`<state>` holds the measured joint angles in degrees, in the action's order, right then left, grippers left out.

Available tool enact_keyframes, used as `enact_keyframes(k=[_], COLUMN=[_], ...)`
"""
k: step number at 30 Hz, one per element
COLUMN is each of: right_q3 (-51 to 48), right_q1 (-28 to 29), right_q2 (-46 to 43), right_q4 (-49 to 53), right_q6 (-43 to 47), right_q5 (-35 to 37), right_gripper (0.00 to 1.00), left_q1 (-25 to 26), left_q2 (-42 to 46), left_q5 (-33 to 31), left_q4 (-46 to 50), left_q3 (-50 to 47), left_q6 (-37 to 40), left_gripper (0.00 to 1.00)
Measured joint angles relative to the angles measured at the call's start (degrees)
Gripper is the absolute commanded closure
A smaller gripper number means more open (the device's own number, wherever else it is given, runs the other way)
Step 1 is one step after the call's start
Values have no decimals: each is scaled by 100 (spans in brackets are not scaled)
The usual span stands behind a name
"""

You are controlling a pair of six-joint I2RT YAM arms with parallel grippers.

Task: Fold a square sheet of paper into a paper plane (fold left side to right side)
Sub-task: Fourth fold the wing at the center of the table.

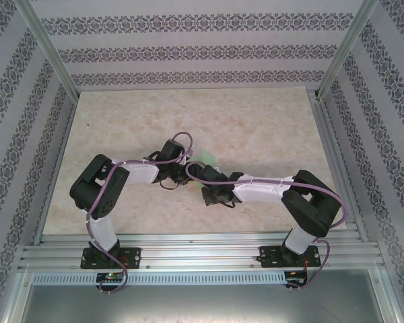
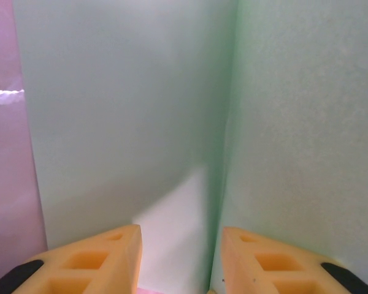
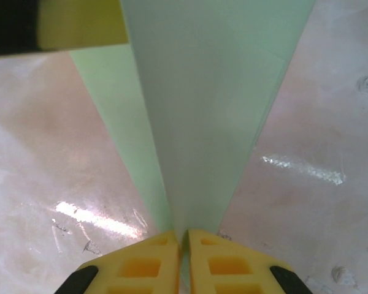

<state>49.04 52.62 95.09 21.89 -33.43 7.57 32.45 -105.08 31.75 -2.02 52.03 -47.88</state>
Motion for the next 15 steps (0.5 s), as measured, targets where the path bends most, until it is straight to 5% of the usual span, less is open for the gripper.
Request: enact_keyframes(k=[6, 15], right_q3=[-170, -236], right_q1=[-160, -282], right_q2=[-76, -369], right_q4=[-234, -236], right_q6=[-17, 7], right_q5=[-212, -297], right_gripper=[91, 78], left_q1=[0, 0], left_q2=[0, 0], left_q5=[-35, -70], left_q4=[11, 13], left_q3=[2, 2], left_q6=[2, 2], left_gripper=[60, 60])
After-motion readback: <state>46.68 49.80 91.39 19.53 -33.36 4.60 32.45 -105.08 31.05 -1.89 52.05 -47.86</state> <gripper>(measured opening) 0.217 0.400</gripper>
